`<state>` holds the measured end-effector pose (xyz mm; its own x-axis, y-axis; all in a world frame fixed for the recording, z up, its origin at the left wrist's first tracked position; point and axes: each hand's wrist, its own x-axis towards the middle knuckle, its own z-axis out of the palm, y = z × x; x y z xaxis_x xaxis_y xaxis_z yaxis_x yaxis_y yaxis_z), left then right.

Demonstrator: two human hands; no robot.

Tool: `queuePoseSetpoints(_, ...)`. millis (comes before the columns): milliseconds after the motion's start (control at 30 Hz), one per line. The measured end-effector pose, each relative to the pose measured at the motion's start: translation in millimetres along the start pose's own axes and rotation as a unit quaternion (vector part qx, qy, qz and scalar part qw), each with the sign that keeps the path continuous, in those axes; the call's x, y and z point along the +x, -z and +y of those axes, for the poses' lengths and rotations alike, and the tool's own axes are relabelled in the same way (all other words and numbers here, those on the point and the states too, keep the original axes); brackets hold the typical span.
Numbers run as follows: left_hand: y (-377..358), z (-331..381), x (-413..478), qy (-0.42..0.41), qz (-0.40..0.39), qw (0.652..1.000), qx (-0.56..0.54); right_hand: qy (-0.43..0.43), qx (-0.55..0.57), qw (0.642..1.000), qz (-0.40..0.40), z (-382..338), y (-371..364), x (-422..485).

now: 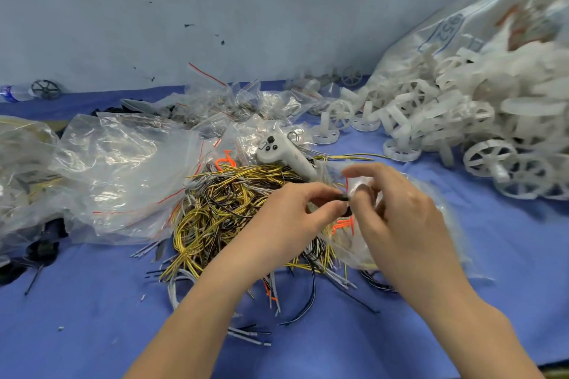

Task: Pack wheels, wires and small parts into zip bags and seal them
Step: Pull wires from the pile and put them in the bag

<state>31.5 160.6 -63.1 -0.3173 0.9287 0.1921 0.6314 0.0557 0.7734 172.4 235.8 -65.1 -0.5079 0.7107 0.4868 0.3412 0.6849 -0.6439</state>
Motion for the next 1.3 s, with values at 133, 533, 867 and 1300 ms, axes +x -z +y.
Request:
queuePoseSetpoints(133,-5,-1,3,0.017,0.035,0.999,-0.016,0.015,0.003,1.000,0.012,-1,1,-1)
queuePoseSetpoints(533,-16,16,20,0.095,0.026,0.993,0.067,0.074,-0.021,0.997,0.005,-9,-3,-6)
queuePoseSetpoints(867,-14,35,42,0.016,-0.084,0.969,0.232,0.069,-0.016,0.997,0.007,-11,2,-1)
queuePoseSetpoints(1300,15,19,30,0.032,-0.157,0.982,-0.094,0.081,-0.020,0.995,0.045,-10,8,1)
